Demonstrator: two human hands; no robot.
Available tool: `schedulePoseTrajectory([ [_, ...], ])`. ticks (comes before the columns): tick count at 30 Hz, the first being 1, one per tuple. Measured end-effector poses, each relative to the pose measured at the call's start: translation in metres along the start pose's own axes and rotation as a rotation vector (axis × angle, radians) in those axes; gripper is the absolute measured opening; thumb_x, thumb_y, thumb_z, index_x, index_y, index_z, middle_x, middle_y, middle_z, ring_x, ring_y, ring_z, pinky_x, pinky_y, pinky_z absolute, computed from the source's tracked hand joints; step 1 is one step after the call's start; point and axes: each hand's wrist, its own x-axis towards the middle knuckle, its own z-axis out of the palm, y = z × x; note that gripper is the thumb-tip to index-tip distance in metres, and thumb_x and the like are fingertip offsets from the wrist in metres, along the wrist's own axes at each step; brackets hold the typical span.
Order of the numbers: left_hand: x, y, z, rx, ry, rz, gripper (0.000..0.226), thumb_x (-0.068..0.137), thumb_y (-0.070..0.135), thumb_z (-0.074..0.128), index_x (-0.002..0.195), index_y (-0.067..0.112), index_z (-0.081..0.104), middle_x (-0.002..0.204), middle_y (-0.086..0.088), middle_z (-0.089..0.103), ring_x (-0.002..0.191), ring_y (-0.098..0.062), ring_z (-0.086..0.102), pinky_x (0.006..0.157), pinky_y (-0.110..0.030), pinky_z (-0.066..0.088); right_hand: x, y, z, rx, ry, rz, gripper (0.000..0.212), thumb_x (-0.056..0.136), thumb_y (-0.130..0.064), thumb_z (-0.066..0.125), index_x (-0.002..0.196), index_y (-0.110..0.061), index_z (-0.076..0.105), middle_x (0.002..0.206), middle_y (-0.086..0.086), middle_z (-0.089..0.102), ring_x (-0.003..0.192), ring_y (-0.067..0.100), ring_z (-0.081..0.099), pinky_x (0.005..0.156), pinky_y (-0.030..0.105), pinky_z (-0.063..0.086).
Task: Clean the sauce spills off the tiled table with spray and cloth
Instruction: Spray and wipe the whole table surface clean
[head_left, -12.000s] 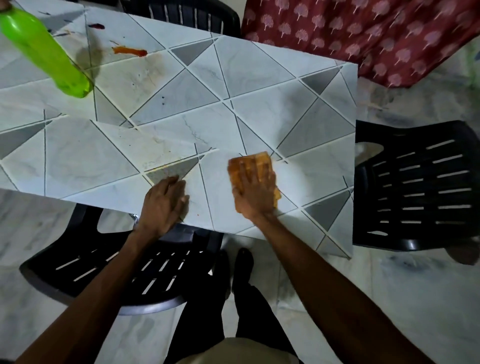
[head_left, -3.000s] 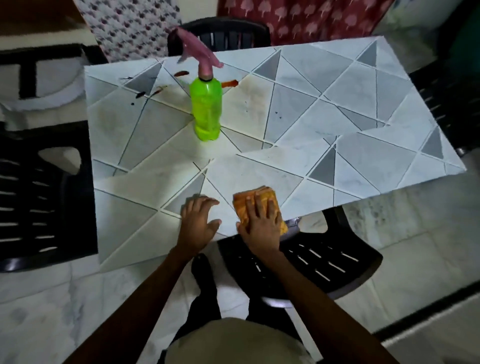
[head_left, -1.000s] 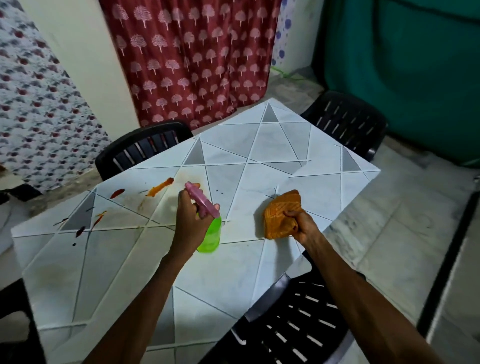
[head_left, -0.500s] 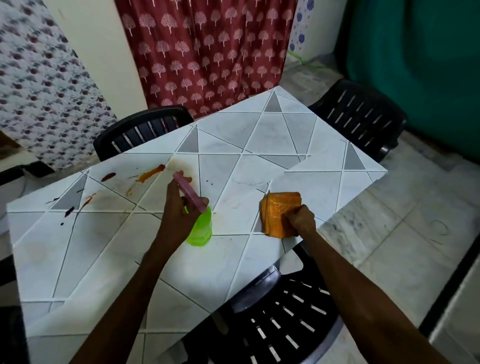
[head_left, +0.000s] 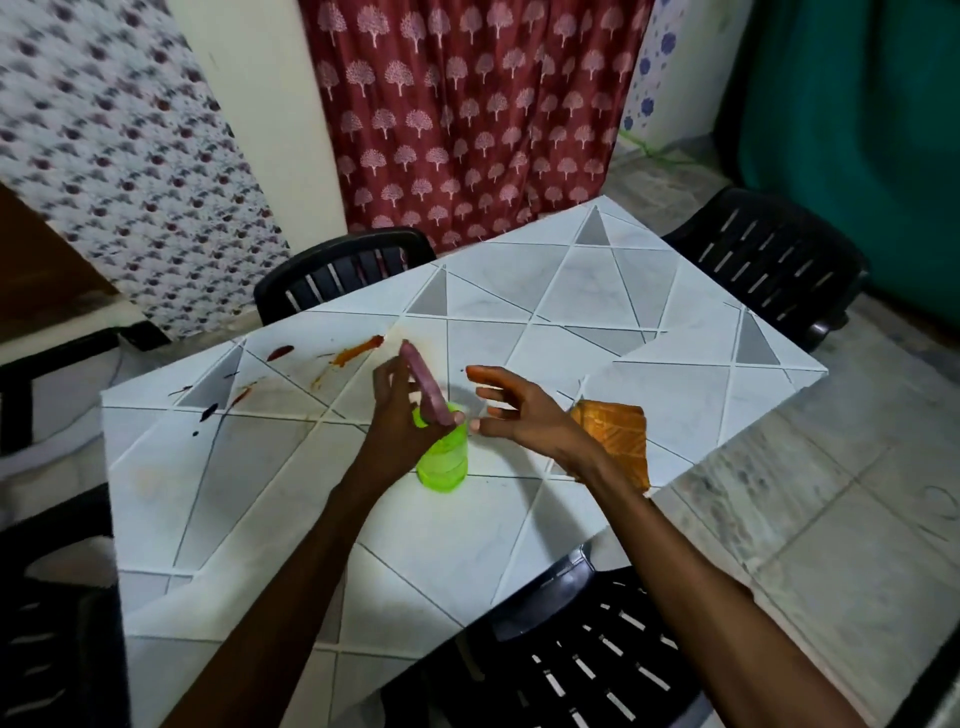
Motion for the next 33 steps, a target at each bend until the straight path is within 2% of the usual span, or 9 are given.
schedulePoseTrajectory([
  [5,0.001,-0.023,-0.036,0.14,-0.266,-0.025,0.118,0.067,0.046,0.079,0.157,0.022,0.008,0.14,0.005,0.023,0.125,-0.012,0.043,0.102,-0.029,0.042,0.015,-0.011,0.034,-0.041,0.046,-0.089,0.078,0.074,-0.012,0.087,0.141,-0.03,0.051,0.143,-0.009,0.056,0.131,0.013,0.054,0.107,0.035,0.048],
  [8,-0.003,-0.049,-0.058,0.096,-0.237,-0.065,0.086,0.079,0.029,0.079,0.149,0.03,0.03,0.137,0.005,0.032,0.122,-0.015,0.049,0.099,-0.03,0.044,0.025,-0.017,0.053,-0.084,0.141,-0.119,0.087,0.069,-0.022,0.091,0.144,-0.033,0.048,0.134,-0.006,0.062,0.112,0.016,0.065,0.092,0.036,0.058],
  [11,-0.008,-0.079,-0.079,0.087,-0.184,-0.11,0.055,0.086,0.018,0.076,0.134,0.026,0.052,0.126,0.002,0.046,0.117,-0.022,0.057,0.094,-0.031,0.048,0.03,-0.021,0.072,-0.206,0.304,-0.177,0.089,0.069,-0.031,0.09,0.146,-0.034,0.046,0.128,-0.005,0.058,0.092,0.013,0.062,0.07,0.019,0.051],
  [15,-0.015,-0.125,-0.109,0.159,-0.195,-0.253,0.04,0.087,0.019,0.074,0.125,0.019,0.06,0.129,-0.004,0.053,0.118,-0.023,0.056,0.1,-0.031,0.045,0.046,-0.021,0.105,-0.38,0.465,-0.256,0.064,0.075,-0.037,0.086,0.132,-0.033,0.057,0.118,-0.007,0.046,0.096,0.006,0.057,0.074,0.022,0.05],
  [18,-0.021,-0.161,-0.138,0.339,-0.187,-0.35,0.045,0.086,0.022,0.074,0.128,0.012,0.059,0.134,-0.01,0.051,0.124,-0.025,0.051,0.102,-0.031,0.041,0.066,-0.02,0.139,-0.298,0.497,-0.261,0.06,0.08,-0.034,0.076,0.134,-0.024,0.053,0.13,-0.007,0.049,0.113,0.008,0.059,0.088,0.035,0.056],
  [22,-0.025,-0.195,-0.168,0.6,-0.155,-0.372,0.071,0.082,0.035,0.076,0.141,0.008,0.047,0.147,-0.016,0.039,0.139,-0.033,0.036,0.112,-0.041,0.034,0.084,-0.031,0.17,-0.27,0.519,-0.192,0.052,0.094,-0.045,0.058,0.143,-0.033,0.047,0.128,-0.019,0.064,0.106,0.012,0.068,0.094,0.032,0.053],
  [26,-0.014,-0.216,-0.193,0.841,-0.235,-0.401,0.106,0.077,0.06,0.071,0.156,0.015,0.018,0.165,-0.011,0.005,0.152,-0.031,0.005,0.12,-0.047,0.014,0.115,-0.045,0.171,-0.087,0.578,-0.107,0.03,0.1,-0.035,0.058,0.13,-0.033,0.062,0.098,-0.009,0.071,0.06,0.024,0.073,0.06,0.042,0.061],
  [29,-0.012,-0.238,-0.206,0.87,-0.395,-0.46,0.121,0.073,0.07,0.069,0.158,0.017,0.002,0.165,-0.011,-0.013,0.152,-0.035,-0.008,0.119,-0.056,0.009,0.142,-0.043,0.162,0.084,0.597,0.169,0.041,0.092,-0.009,0.061,0.132,-0.015,0.064,0.099,0.011,0.07,0.054,0.027,0.067,0.056,0.043,0.061],
  [33,-0.027,-0.26,-0.206,0.844,-0.458,-0.451,0.119,0.079,0.074,0.057,0.154,0.021,-0.02,0.15,-0.005,-0.043,0.146,-0.031,-0.029,0.118,-0.056,-0.009,0.168,-0.021,0.161,0.259,0.585,0.378,0.044,0.093,-0.003,0.052,0.135,-0.013,0.06,0.094,0.018,0.065,0.064,0.032,0.061,0.045,0.033,0.055],
])
